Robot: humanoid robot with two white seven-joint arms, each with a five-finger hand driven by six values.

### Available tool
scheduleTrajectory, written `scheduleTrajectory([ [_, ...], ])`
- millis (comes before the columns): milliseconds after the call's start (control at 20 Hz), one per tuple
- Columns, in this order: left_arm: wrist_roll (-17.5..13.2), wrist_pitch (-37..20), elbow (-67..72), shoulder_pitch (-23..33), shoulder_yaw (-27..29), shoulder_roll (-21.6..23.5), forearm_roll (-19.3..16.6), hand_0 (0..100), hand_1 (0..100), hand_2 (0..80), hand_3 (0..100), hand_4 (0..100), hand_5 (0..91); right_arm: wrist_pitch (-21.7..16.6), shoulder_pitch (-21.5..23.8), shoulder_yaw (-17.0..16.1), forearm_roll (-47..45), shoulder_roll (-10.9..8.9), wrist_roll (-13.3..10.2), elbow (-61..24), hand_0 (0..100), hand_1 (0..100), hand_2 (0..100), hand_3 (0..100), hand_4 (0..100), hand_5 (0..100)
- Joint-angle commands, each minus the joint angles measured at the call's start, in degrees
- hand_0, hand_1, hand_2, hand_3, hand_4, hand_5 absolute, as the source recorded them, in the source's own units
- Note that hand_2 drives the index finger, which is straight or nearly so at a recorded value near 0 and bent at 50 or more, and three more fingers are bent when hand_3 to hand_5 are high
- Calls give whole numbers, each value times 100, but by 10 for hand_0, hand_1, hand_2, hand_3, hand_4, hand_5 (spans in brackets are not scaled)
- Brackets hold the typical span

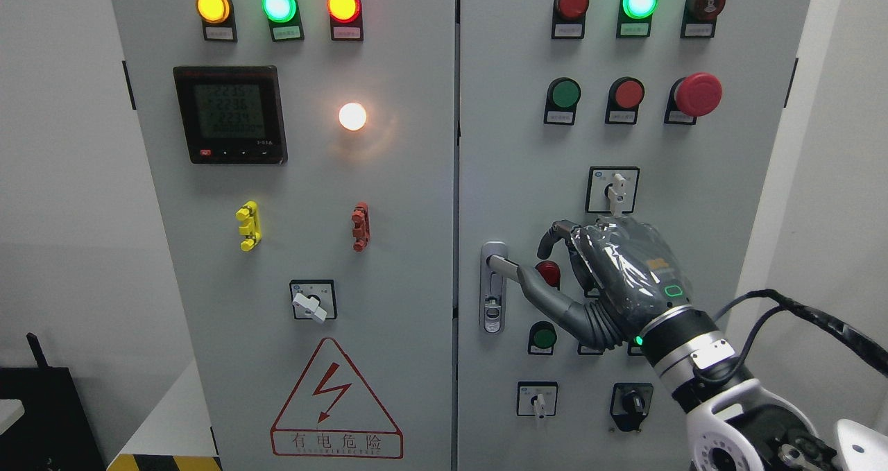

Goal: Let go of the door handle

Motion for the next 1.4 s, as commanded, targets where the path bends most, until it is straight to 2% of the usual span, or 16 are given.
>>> scheduleTrajectory([
  [0,5,2,-176,0,0,0,-5,120,389,0,0,0,0,45,-14,6,14,146,1,88,400,140,465,1000,1000,1000],
  [501,5,2,-176,0,0,0,-5,120,389,0,0,0,0,88,-5,-3,14,172,1,88,401,148,482,1000,1000,1000],
  [1352,5,2,-176,0,0,0,-5,120,389,0,0,0,0,212,56,6,14,409,10,220,406,152,492,1000,1000,1000],
])
